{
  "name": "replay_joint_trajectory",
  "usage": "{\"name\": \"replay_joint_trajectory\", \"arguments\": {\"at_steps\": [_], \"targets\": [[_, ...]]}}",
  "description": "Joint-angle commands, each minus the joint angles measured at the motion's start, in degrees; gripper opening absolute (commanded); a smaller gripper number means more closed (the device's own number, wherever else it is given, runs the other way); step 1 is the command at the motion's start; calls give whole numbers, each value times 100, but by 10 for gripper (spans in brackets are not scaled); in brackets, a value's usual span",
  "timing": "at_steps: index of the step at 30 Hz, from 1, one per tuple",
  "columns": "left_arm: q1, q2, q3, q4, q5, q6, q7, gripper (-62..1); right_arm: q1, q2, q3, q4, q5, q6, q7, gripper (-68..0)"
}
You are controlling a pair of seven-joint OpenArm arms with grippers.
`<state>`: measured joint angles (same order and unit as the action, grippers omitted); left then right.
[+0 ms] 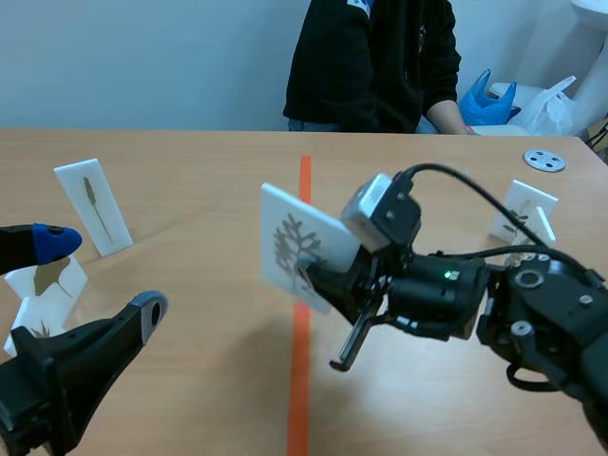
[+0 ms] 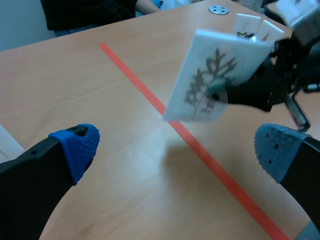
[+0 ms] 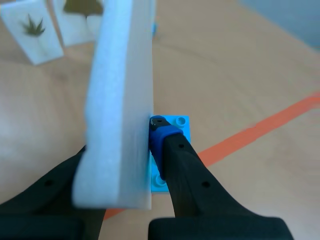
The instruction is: Sort the leaf by its shape. The table is split by an orange tape line. A compound leaf with several leaflets goes to the left side, a simple leaf with one blade goes to the right side. Return to the home posture when a red brick is placed on the table.
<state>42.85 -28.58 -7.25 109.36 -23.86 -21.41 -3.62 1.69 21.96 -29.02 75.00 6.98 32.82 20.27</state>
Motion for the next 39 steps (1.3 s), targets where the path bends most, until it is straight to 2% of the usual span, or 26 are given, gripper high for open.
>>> {"name": "replay_joint_trajectory", "arguments": {"at_steps": [1,4,8,15,18,20,25,37,39], "targets": [[-17,26,24,90,-37,-11,-85,14,-120,76,310,262,127,2,-48,-660],[-17,26,24,90,-37,-11,-85,14,-396,74,872,533,299,39,-149,-660],[-17,26,24,90,-37,-11,-85,14,-717,74,1611,688,750,304,-295,-660],[-17,26,24,90,-37,-11,-85,14,-1202,70,2798,691,1580,304,-774,-660],[-17,26,24,90,-37,-11,-85,14,-1318,57,3165,684,1714,297,-1045,-660],[-17,26,24,90,-37,-11,-85,14,-1362,57,3287,664,1716,260,-1191,-660],[-17,26,24,90,-37,-11,-85,14,-1322,37,3324,354,1714,-162,-1285,-660],[-17,28,24,90,-37,-11,-85,14,-791,-129,3318,-866,1593,-221,-1086,-660],[-17,28,24,90,-37,-11,-85,14,-761,-155,3318,-966,1534,-306,-1075,-660]]}}
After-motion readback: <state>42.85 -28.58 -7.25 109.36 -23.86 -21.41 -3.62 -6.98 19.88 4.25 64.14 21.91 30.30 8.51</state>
